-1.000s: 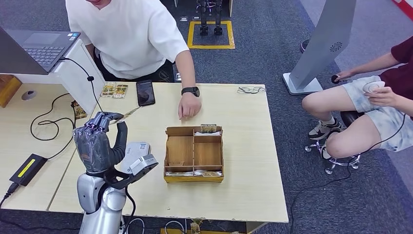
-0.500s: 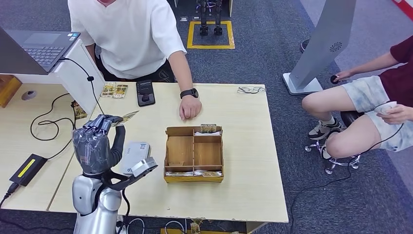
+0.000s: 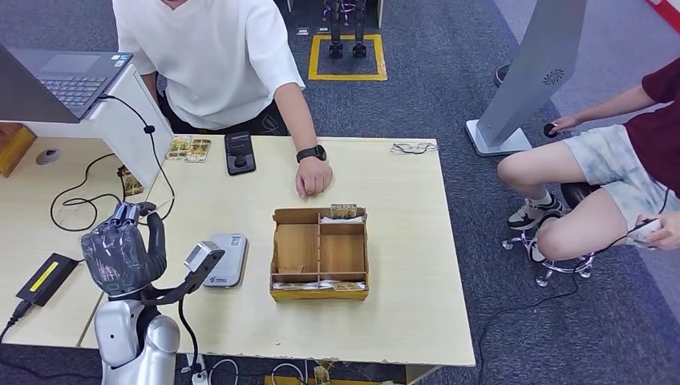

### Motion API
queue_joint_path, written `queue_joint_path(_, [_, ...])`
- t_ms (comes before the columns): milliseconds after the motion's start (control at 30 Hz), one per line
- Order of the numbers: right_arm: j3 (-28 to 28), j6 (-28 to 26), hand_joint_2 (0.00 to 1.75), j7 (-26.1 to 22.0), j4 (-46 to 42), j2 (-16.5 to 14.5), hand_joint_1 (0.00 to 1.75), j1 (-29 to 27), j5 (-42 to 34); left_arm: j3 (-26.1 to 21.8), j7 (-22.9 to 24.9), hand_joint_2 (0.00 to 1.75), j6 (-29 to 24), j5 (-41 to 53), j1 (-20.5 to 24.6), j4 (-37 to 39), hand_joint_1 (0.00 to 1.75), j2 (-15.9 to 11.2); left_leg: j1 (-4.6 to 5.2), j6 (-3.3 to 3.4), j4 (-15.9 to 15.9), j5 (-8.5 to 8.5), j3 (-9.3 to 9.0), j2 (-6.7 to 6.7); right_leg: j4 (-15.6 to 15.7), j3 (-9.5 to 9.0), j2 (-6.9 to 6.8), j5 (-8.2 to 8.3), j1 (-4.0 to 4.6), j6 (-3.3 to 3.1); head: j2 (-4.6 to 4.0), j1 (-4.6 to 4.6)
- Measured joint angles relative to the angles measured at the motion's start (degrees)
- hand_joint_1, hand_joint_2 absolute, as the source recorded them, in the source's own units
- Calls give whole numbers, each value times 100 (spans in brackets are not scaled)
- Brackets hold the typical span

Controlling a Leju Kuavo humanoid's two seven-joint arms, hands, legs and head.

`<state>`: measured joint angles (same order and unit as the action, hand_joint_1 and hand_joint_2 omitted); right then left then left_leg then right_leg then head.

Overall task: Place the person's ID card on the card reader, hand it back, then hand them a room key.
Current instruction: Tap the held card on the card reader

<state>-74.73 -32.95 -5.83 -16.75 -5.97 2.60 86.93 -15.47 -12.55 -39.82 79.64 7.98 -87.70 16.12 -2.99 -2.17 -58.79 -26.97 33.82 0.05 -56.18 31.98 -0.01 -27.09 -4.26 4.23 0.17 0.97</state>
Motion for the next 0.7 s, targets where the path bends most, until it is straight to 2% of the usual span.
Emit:
queue_joint_path(200, [-12,4,0,22,-48,0,0,-5,-9,-146,173,175,0,96,-105,94,175,-26,0,0,0,0,2,0,0,0,-1,-1,0,1,0,-1])
queue_joint_path(300, [-22,28,0,37,-70,0,0,-11,-9,-147,797,175,0,251,-225,139,175,-137,0,0,0,-1,0,3,0,2,4,-1,0,1,0,0])
queue_joint_path(467, [-70,136,0,72,-167,-2,0,-44,-7,38,1729,175,0,566,-561,365,175,-512,0,0,1,-1,0,2,0,4,1,-4,0,1,0,1])
queue_joint_path(600, [-94,217,0,88,-262,-21,0,-65,-9,466,2678,175,0,753,-758,959,175,-927,0,0,1,-1,0,4,0,4,3,-5,0,1,0,-1])
queue_joint_path(700, [-110,250,0,99,-320,-46,0,-78,-8,843,3142,175,4,758,-851,1355,175,-1227,0,0,1,-1,0,3,0,4,1,-5,0,1,0,-1])
